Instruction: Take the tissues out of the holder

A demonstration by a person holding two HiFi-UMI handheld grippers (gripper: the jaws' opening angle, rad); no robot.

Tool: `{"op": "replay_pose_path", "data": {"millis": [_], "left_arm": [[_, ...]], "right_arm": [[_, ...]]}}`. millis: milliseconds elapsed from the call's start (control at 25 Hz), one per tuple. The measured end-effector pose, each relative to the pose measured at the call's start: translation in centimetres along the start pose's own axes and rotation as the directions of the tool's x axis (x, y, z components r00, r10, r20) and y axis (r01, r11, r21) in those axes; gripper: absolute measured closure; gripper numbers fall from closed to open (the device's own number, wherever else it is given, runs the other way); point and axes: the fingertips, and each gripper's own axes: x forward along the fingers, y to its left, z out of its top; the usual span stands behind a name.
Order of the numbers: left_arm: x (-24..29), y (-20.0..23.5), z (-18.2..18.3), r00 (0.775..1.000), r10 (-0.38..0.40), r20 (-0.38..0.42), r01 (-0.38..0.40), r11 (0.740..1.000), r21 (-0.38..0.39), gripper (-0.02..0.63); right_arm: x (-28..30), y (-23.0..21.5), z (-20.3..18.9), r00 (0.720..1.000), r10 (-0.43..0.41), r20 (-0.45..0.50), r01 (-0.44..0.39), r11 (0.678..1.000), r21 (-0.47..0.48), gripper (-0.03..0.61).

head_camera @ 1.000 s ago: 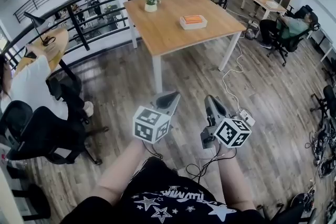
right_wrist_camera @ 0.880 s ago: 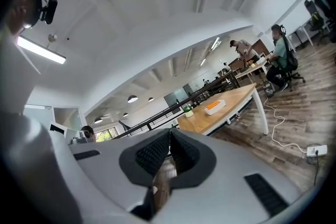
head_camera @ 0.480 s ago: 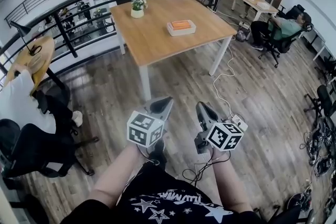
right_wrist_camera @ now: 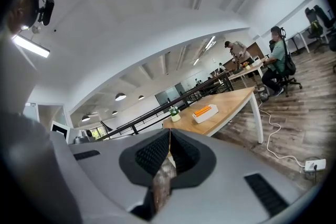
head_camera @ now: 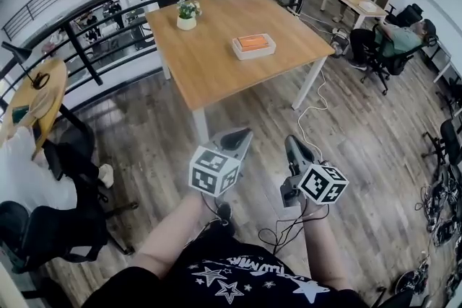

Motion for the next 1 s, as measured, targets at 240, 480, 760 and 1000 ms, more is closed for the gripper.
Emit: {"op": "replay_pose_path", "data": {"millis": [240,480,760,1000], "left_arm": [[3.5,7.1,0.4,1.0,0.012,-0.016,-0.012,1.0,0.015,0.595],[6.1,13.1,2.1,1.0,0.014,0.007,-0.014,1.0,0.006,0.595],[7.2,17.7,2.7,1.0,0.006,0.017,-0.006,1.0,-0.002,0.595],[8.3,19.5,2.1,1.0,0.005,0.008,-0.005,1.0,-0.013,0.595]], "right_arm": [[7.3,-1.0,1.5,0.999,-0.042,0.019,0.042,0.999,-0.032,0.563],[13.8,-1.5,2.5,0.998,-0.054,0.012,0.055,0.997,-0.059,0.561],[17.2,-2.5,1.4,0.994,-0.113,-0.008,0.113,0.991,-0.068,0.561],[19.2,-3.8,1.7,0.993,-0.121,0.014,0.121,0.993,-0.01,0.561]]}}
